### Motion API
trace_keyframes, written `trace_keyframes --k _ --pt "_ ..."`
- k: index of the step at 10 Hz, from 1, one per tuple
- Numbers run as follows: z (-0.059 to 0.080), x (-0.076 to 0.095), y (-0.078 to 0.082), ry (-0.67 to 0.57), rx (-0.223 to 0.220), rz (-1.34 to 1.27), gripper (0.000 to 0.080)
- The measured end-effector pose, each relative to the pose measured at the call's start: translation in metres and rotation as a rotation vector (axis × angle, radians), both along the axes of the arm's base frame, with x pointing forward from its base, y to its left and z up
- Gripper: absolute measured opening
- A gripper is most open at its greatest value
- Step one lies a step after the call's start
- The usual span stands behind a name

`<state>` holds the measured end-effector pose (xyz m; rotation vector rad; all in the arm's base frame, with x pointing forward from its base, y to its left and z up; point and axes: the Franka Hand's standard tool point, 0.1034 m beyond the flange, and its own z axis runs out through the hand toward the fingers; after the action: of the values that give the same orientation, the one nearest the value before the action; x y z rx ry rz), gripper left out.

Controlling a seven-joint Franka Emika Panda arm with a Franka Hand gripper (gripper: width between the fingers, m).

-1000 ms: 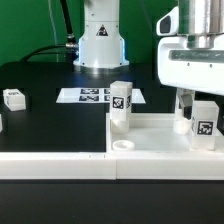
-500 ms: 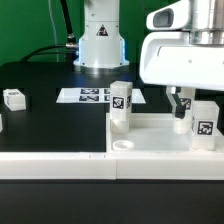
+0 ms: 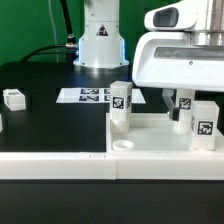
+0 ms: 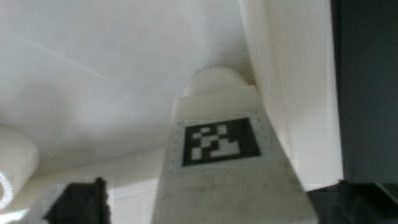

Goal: Assemble square table

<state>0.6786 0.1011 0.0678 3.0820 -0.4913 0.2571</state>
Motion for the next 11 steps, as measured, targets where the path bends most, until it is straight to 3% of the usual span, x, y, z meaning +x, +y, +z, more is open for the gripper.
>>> trace_keyframes --k 1,2,3,7,9,11 --pt "-0.0001 -0.0001 0.0 0.0 0.004 -0.017 0.0449" --pt "-0.0003 -0.0002 0.0003 -0.004 0.023 -0.124 0.0449" --pt "-0.0003 -0.0001 0.0003 -0.006 0.031 -0.177 0.0282" --pt "0.0007 -0.0034 -0.0015 -0.028 0.079 -0.637 0.0285" --pt "-0.0001 -0.0029 -0.0021 0.013 0.123 -0.919 0.0285" --pt "-0.0006 -0.0034 0.0024 0.021 0.197 -1.203 0.0287"
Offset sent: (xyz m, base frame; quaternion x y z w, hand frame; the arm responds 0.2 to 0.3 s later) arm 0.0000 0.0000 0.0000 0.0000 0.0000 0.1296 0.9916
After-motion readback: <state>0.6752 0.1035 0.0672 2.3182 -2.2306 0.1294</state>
